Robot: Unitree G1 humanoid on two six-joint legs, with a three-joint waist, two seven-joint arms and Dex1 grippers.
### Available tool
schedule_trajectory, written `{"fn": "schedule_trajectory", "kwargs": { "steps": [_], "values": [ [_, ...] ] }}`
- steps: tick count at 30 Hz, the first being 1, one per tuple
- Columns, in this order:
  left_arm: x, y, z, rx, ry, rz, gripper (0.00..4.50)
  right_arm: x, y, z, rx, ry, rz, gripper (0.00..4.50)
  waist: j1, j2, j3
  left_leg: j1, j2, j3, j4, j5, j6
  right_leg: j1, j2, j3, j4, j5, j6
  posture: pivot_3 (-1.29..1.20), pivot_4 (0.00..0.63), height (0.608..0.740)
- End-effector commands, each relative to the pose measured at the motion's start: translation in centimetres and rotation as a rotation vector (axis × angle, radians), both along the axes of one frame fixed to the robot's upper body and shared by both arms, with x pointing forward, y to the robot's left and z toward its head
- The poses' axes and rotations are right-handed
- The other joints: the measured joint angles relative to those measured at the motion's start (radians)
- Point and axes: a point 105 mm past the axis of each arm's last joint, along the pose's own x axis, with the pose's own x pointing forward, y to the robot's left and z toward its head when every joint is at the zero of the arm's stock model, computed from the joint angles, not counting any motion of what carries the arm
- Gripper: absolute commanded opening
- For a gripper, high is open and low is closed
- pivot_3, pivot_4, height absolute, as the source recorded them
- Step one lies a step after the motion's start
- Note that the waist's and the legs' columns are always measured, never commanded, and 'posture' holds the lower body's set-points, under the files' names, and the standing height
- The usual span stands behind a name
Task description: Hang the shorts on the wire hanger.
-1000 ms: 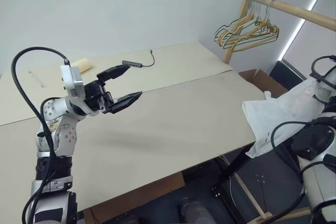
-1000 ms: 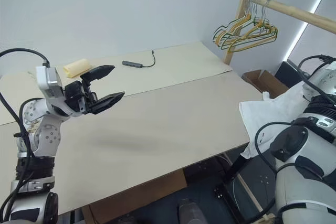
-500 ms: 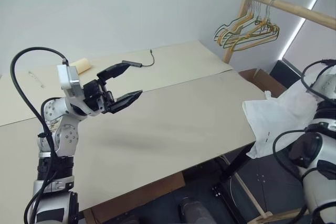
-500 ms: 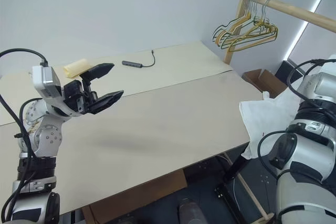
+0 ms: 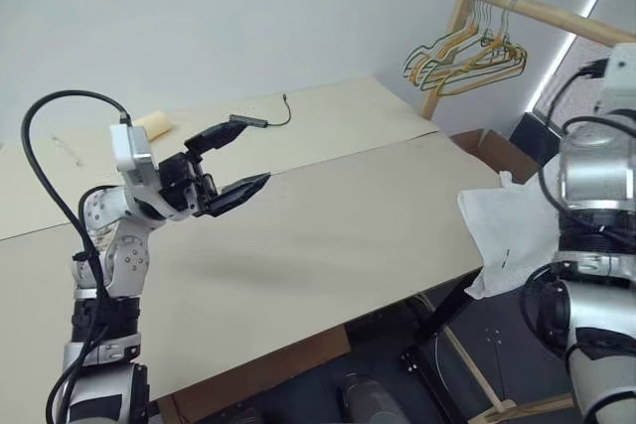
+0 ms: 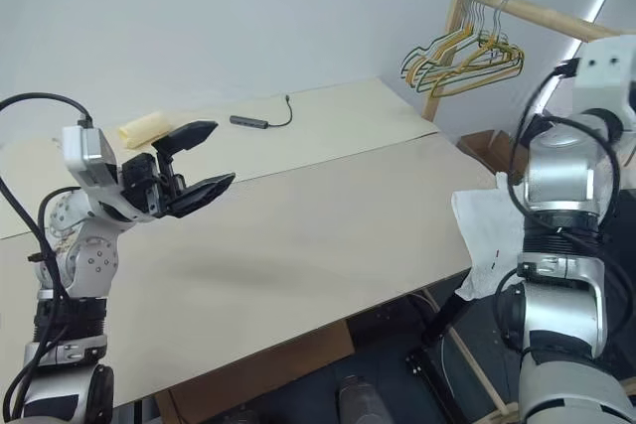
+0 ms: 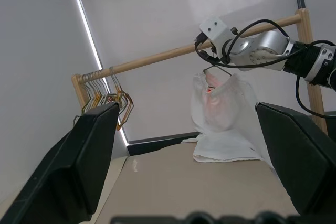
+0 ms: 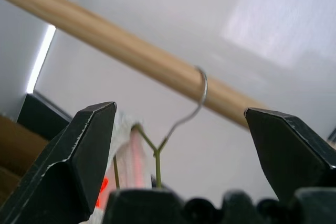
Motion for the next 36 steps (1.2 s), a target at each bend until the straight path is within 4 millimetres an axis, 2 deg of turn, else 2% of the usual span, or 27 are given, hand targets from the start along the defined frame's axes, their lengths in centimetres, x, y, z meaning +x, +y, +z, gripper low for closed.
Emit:
{"fn": "schedule_trajectory", "kwargs": {
  "steps": [1, 3, 6, 9, 13, 15, 17, 23, 27, 31, 36],
  "values": [
    [-0.8, 0.9, 0.9, -0.008, -0.037, 0.023, 4.50, 0.1, 4.3, 3.5, -0.234, -0.090, 0.140, 4.49, 0.000, 0.000, 0.000, 0.000, 0.000, 0.000, 0.000, 0.000, 0.000, 0.000, 0.000, 0.000, 0.000, 0.000, 0.000, -0.11, 0.000, 0.740],
    [-1.0, 1.5, 0.7, -0.013, -0.022, 0.043, 4.50, 1.0, 6.2, 3.0, -0.270, -0.049, 0.238, 4.49, 0.000, 0.000, 0.000, 0.001, 0.000, 0.000, -0.001, 0.000, 0.000, 0.000, 0.000, 0.001, 0.000, 0.000, 0.000, -0.11, 0.000, 0.740],
    [-1.1, 2.3, -0.6, 0.045, 0.022, 0.103, 4.50, 3.1, 9.7, 0.8, -0.275, 0.081, 0.428, 4.49, 0.000, 0.000, 0.000, 0.005, 0.001, 0.000, -0.001, 0.000, 0.000, 0.001, 0.001, 0.001, 0.000, 0.000, 0.000, -0.10, 0.000, 0.740],
    [-1.1, 3.4, -2.2, 0.093, 0.084, 0.205, 4.50, 4.8, 13.7, -2.3, -0.225, 0.203, 0.670, 4.49, 0.004, -0.001, 0.000, 0.007, 0.001, 0.000, -0.001, 0.000, 0.000, 0.002, 0.001, 0.001, 0.000, 0.000, 0.000, -0.08, 0.000, 0.740],
    [-1.1, 4.7, -3.6, 0.141, 0.160, 0.316, 4.50, 5.4, 17.8, -5.2, -0.149, 0.348, 0.941, 4.49, 0.029, -0.001, 0.001, 0.006, 0.001, 0.000, -0.001, 0.000, 0.000, 0.000, 0.001, 0.001, 0.001, 0.000, 0.000, -0.02, 0.000, 0.740],
    [-1.6, 5.2, -4.4, 0.165, 0.185, 0.353, 4.50, 4.9, 20.3, -7.3, -0.170, 0.466, 1.088, 4.49, 0.048, -0.002, 0.001, 0.006, 0.001, 0.000, -0.002, 0.000, 0.000, 0.000, 0.001, 0.000, 0.000, 0.000, 0.000, 0.01, 0.000, 0.740],
    [-2.3, 5.5, -5.1, 0.185, 0.207, 0.377, 4.50, 4.4, 21.9, -8.9, -0.195, 0.555, 1.184, 4.49, 0.071, -0.002, 0.001, 0.006, 0.001, 0.000, -0.004, 0.000, 0.000, 0.000, 0.001, 0.000, -0.001, 0.000, 0.000, 0.04, 0.000, 0.740],
    [-3.8, 6.1, -7.0, 0.257, 0.266, 0.443, 4.50, 2.5, 24.8, -12.0, -0.289, 0.729, 1.377, 4.49, 0.150, -0.002, 0.001, 0.004, 0.002, 0.006, -0.006, 0.000, 0.000, -0.003, 0.000, -0.003, -0.002, 0.000, -0.003, 0.11, 0.000, 0.740],
    [-4.6, 6.3, -7.3, 0.254, 0.287, 0.475, 4.50, 0.9, 26.4, -13.6, -0.345, 0.803, 1.487, 4.49, 0.204, -0.002, 0.001, 0.004, 0.004, 0.012, -0.006, 0.000, 0.000, -0.004, 0.000, -0.005, -0.002, -0.001, -0.004, 0.15, 0.000, 0.740],
    [-4.9, 6.5, -8.0, 0.289, 0.305, 0.505, 4.50, 0.4, 27.1, -14.3, -0.382, 0.835, 1.529, 4.49, 0.242, -0.002, 0.001, 0.004, 0.005, 0.014, -0.006, 0.000, -0.001, -0.005, 0.001, -0.006, -0.001, -0.001, -0.005, 0.17, 0.000, 0.740],
    [-5.0, 6.3, -8.3, 0.301, 0.309, 0.517, 4.50, 0.6, 27.2, -14.7, -0.412, 0.849, 1.522, 4.49, 0.267, -0.003, 0.001, 0.003, 0.006, 0.014, -0.006, 0.000, -0.001, -0.006, 0.001, -0.007, -0.001, -0.003, -0.009, 0.18, 0.000, 0.740]
  ]
}}
